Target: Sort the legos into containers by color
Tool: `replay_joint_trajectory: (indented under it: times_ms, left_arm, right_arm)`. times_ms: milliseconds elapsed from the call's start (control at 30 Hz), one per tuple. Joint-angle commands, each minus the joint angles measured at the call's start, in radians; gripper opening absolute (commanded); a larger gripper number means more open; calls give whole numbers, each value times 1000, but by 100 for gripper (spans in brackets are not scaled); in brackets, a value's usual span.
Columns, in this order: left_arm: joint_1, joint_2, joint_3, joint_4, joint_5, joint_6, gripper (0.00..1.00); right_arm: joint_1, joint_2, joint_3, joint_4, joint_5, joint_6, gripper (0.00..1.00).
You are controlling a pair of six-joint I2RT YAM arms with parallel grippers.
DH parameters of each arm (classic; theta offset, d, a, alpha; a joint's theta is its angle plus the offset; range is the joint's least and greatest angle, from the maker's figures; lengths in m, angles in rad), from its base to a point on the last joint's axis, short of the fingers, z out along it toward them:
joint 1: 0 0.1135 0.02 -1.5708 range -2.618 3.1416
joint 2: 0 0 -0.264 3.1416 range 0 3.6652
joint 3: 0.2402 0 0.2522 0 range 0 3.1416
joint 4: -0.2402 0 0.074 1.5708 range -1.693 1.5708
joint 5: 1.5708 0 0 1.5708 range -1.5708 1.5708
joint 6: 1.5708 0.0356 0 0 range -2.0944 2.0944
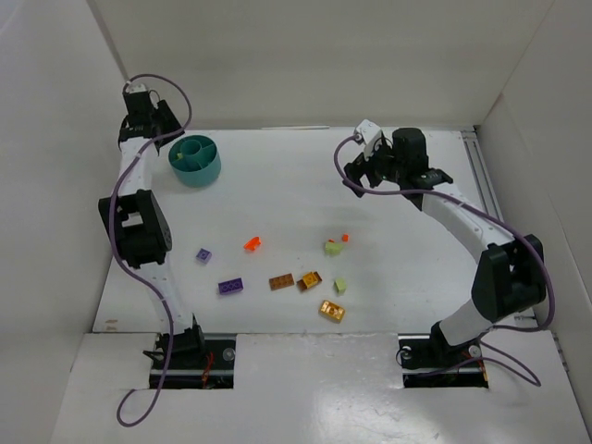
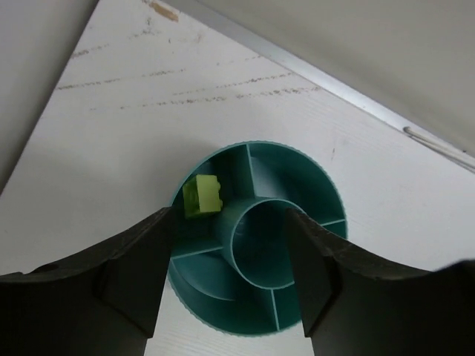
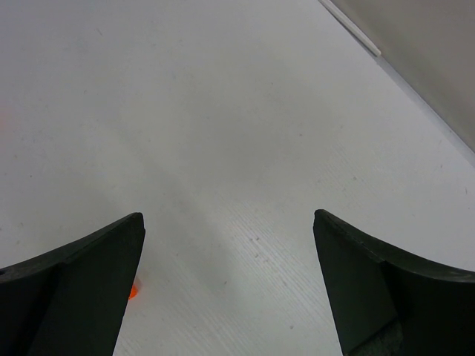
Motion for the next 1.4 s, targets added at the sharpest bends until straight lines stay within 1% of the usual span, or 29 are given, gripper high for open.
replay_joint_trajectory:
  times_ms: [0, 67, 133, 200, 233, 267, 300, 333, 367, 400, 500, 533, 633, 667, 700, 800, 967, 1100, 1133, 1167, 1267, 1367]
  left_arm:
    - [4, -127, -12, 16, 8, 10, 58]
    - [4, -176, -39, 7, 8, 1, 59]
    - [4, -224, -70, 7, 38, 1, 72]
    - [4, -319, -156, 36, 52, -12, 87]
    - [-18, -354, -189, 47, 52, -12, 100]
    - [-33, -388, -258, 47, 39, -24, 100]
    - [-50, -456, -292, 58, 20, -24, 100]
    - [-91, -522, -359, 58, -13, -53, 100]
    - [-111, -523, -360, 68, -26, -53, 100]
    - [-131, -590, -439, 78, -26, -65, 100]
    - [-193, -693, -567, 121, -26, -123, 100]
    - [-206, -756, -645, 142, -11, -140, 100]
    - [-274, -860, -769, 151, 0, -168, 100]
    - [-294, -882, -794, 165, -16, -180, 100]
    - [-337, -899, -814, 165, -33, -199, 100]
    - [-404, -943, -866, 145, -59, -223, 100]
    - [-458, -988, -944, 124, -79, -268, 100]
    - [-458, -1054, -1003, 113, -112, -304, 100]
    - [-467, -1063, -1015, 113, -124, -314, 100]
    - [-467, -1063, -1026, 133, -124, -314, 100]
    - [-467, -1063, -1036, 144, -115, -314, 100]
    - [-467, -1025, -1007, 135, -115, -314, 100]
  right_arm:
    - [10, -72, -34, 10, -12, -11, 100]
    - [10, -90, -69, -1, -3, -11, 100]
    - [21, -106, -97, -24, 19, -11, 100]
    - [44, -127, -149, -38, 33, 2, 100]
    - [57, -127, -170, -50, 42, 2, 100]
    - [92, -141, -189, -65, 62, 2, 100]
    - [117, -155, -222, -78, 82, 2, 100]
    - [169, -169, -239, -96, 136, -7, 100]
    - [169, -169, -255, -96, 167, -7, 100]
    - [221, -181, -270, -105, 183, -7, 100]
    - [289, -181, -330, -93, 183, -7, 92]
    - [303, -181, -365, -81, 183, -7, 91]
    - [314, -169, -410, -33, 160, -7, 83]
    - [314, -160, -419, -33, 160, -7, 83]
    - [314, -149, -429, -18, 146, -19, 83]
    - [314, -101, -410, -9, 146, -41, 82]
    - [314, -80, -399, 14, 125, -53, 80]
    - [324, -61, -388, 36, 143, -76, 77]
    - [334, -49, -388, 49, 155, -76, 74]
    - [334, -40, -379, 65, 155, -88, 74]
    - [334, 5, -364, 74, 145, -100, 68]
    - [334, 17, -353, 74, 117, -113, 67]
